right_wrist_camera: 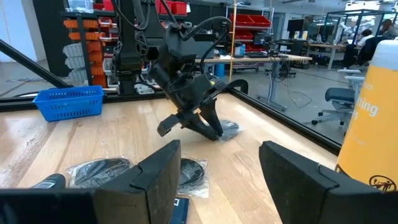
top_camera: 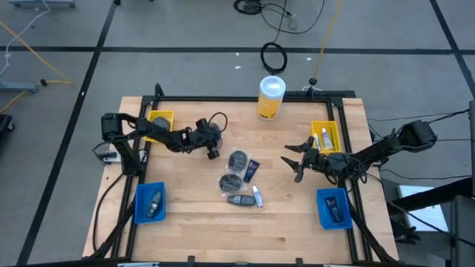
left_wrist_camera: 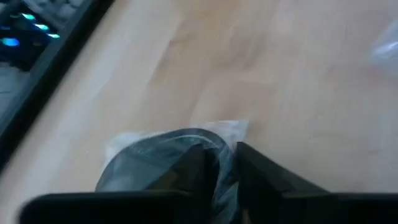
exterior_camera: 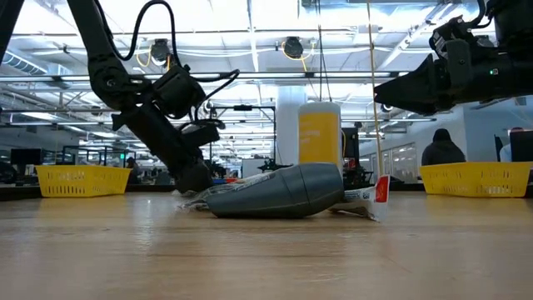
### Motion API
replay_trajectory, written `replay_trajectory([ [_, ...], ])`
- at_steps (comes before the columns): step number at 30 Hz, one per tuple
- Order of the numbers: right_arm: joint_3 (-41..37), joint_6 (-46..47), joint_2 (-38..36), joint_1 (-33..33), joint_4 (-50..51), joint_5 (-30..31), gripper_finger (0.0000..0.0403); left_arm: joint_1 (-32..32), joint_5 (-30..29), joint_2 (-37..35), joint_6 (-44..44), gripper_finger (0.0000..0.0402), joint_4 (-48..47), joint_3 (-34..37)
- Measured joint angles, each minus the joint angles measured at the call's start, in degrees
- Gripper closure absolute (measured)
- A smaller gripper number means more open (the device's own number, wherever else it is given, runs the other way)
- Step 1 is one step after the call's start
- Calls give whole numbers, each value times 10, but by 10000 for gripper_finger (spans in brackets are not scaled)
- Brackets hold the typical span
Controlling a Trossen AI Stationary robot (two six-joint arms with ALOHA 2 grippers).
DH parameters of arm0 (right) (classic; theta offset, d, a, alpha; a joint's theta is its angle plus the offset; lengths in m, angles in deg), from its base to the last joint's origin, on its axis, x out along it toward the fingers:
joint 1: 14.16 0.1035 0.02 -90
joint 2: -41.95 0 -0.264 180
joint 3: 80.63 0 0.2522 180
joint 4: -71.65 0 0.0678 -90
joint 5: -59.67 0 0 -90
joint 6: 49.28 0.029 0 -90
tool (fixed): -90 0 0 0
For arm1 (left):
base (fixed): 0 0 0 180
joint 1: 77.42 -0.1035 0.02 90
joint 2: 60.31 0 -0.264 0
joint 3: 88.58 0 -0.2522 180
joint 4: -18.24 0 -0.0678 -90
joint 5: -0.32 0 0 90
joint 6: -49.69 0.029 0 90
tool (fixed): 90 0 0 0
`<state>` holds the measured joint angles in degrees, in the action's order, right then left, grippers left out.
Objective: Pick & Place Travel size toiletries
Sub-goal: Put the black hairbrush into the left yellow bin
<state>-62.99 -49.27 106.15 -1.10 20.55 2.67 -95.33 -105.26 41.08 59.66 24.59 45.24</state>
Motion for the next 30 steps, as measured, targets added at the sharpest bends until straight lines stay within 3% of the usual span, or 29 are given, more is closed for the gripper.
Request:
replay_trajectory([
  [4,0,0,0,0,0,0,193,6,-57,-13,2,389,-19,1],
  [20,0,5,0,0,5,0,193,159,-305,-227,10,398,-136,3],
  [26,0,7,0,0,5,0,193,221,-455,-323,-15,399,-304,2],
  [30,0,9,0,0,4,0,193,226,-470,-375,-90,397,-469,2],
])
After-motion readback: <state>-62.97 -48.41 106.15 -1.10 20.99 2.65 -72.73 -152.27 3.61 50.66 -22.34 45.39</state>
